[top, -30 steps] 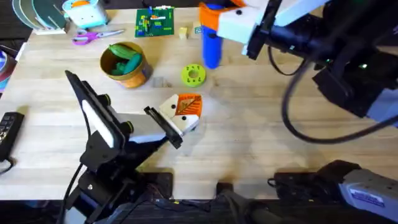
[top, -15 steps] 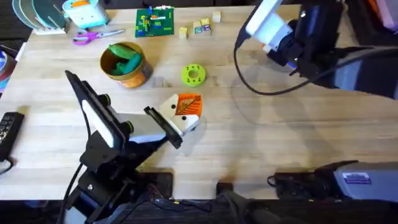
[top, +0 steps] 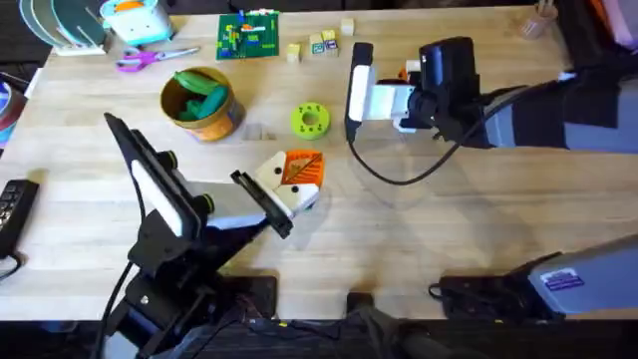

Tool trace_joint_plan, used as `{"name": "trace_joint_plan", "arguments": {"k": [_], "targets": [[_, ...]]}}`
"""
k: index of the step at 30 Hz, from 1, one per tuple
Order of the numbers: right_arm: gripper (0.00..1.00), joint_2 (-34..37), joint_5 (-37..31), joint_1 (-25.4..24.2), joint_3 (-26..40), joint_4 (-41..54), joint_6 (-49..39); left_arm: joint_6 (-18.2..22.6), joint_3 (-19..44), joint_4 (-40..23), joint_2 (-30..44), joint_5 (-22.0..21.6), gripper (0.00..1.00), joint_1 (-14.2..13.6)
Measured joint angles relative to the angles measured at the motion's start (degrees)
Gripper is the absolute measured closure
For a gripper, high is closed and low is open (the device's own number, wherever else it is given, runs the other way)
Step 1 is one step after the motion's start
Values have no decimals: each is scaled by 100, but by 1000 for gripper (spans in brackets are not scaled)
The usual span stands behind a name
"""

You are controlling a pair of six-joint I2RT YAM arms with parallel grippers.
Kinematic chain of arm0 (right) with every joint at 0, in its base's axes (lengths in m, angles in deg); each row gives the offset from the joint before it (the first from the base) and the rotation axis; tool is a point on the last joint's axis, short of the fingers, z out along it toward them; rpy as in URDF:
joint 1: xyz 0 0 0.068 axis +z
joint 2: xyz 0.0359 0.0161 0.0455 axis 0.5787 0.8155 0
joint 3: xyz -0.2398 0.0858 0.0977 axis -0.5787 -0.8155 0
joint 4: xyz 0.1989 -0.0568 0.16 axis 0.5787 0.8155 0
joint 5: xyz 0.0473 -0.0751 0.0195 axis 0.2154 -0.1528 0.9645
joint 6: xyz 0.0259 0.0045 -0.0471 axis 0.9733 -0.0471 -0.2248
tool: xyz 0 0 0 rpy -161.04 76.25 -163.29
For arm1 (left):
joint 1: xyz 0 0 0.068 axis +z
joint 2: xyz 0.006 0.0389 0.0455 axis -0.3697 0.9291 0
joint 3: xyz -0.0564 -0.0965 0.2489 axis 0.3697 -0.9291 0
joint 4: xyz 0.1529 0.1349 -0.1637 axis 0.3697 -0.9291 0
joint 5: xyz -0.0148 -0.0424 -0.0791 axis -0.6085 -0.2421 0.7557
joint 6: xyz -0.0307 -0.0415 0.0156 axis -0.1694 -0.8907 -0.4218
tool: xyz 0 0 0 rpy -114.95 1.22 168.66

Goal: Pick up the gripper from the table and insert it into the empty holder that is missing its gripper. Then pick up a screw, insert it into the mounting hole, and use the screwdriver to tighten it. Finally, clean up the table by picking up the vegetable and placing it into the bucket.

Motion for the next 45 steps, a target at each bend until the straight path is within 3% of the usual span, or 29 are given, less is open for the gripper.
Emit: {"name": "trace_joint_plan", "arguments": {"k": [2,3,10,15,21,22,30,33,36,41,45], "targets": [[135,-25,-17,-2,63,-67,-47,-1,0,0,0,0,995,0],[41,-61,-12,-11,102,-67,-65,-1,0,-1,0,0,995,0],[9,-99,48,20,117,-17,87,-1,-1,0,0,0,995,0],[10,-275,-64,68,80,-141,1176,-3,0,0,0,0,983,0],[10,-1140,-329,76,80,-153,2791,-10,0,0,0,2,67,0],[10,-1268,-346,76,80,-153,3000,-15,-2,0,0,0,24,0],[10,-1856,-402,76,80,-149,3914,-12,0,148,0,-76,9,0],[10,-1929,-409,78,80,-149,4010,-414,74,29,0,-261,9,0],[10,-1952,-410,77,80,-149,4111,-974,521,-902,7,-520,9,0],[10,-1952,-409,76,80,-133,4475,-1634,1836,-2858,468,-1093,9,0],[10,-1950,-409,76,80,-131,4670,-1837,2616,-3272,1461,-1504,9,0]]}}
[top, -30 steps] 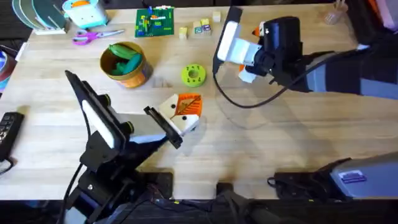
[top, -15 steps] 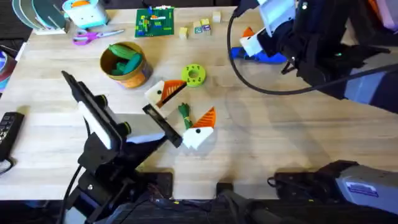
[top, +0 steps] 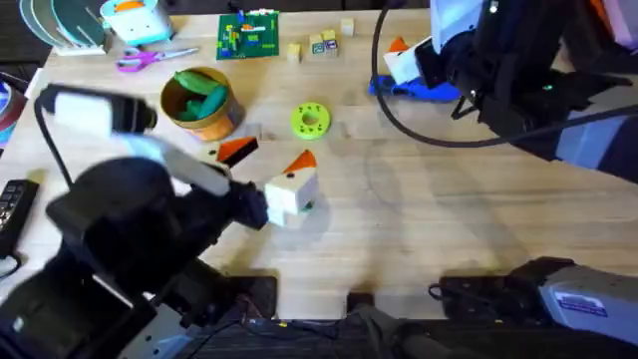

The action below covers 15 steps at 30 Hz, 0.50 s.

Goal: Pick up the gripper from the table and insert it into the empty holder that is missing its gripper. Then pick up a screw, insert it into the mounting hole, and use the screwdriver to tighten it. Finally, clean up the table by picking up the vegetable and placing it into the bucket.

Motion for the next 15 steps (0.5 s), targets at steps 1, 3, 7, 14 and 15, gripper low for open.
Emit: {"name": "trace_joint_plan", "arguments": {"k": [1,3,7,14,15], "targets": [[10,0,0,0,0,0,26,-24,138,-16,279,-52,9,0],[10,-2,0,0,0,0,66,-101,423,-77,954,-153,9,0],[10,0,0,0,0,0,119,-485,874,-509,2302,-206,9,0],[9,-2,0,0,0,1,123,-1983,1115,-1201,4109,-90,9,0],[9,-2,0,2,0,0,123,-2109,1115,-1154,4246,-29,9,0]]}}
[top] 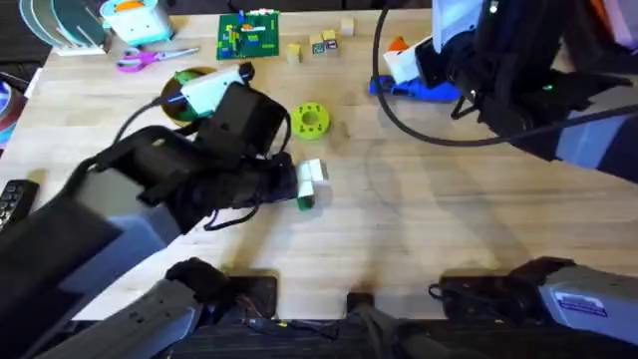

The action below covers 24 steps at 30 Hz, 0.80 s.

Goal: Pick up the gripper from the table and insert it into the empty holder that is missing its gripper. Then pick up a screw, insert it into the mounting hole, and use the screwdriver to tighten it. Finally, clean up the table by picking up the vegetable and placing it into the bucket.

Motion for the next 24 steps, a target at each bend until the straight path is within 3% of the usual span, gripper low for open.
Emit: {"name": "trace_joint_plan", "arguments": {"k": [4,11,20,24], "targets": [[10,0,0,-2,0,0,2,-346,0,384,385,188,9,0],[9,2,0,1,0,2,17,-535,22,777,492,393,9,0],[10,0,0,0,0,2,17,-541,24,958,505,213,9,-49],[10,2,0,-2,0,2,17,-811,36,870,536,20,9,-212]]}}
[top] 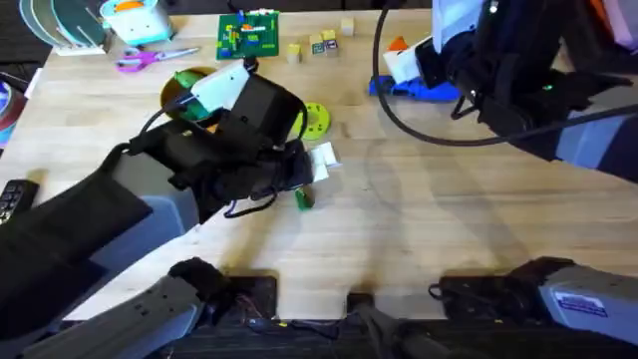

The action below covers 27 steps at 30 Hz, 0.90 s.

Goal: Pick up the gripper from the table and insert it into the empty holder that is missing its gripper. Then pick up a screw, insert it into the mounting hole, and use the screwdriver to tighten it. Finally, clean up the table by picking up the vegetable and placing it into the bucket.

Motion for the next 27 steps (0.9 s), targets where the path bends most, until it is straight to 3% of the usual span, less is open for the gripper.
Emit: {"name": "trace_joint_plan", "arguments": {"k": [6,11,18,27], "targets": [[9,0,0,0,0,0,76,-421,21,-174,85,-326,9,-263],[7,-2,0,0,0,2,272,-604,54,-156,577,-494,9,-423],[9,-2,0,0,0,0,345,-669,415,-196,1307,-582,9,-474],[10,0,0,1,0,1,483,-672,446,-242,1547,-592,9,-474]]}}
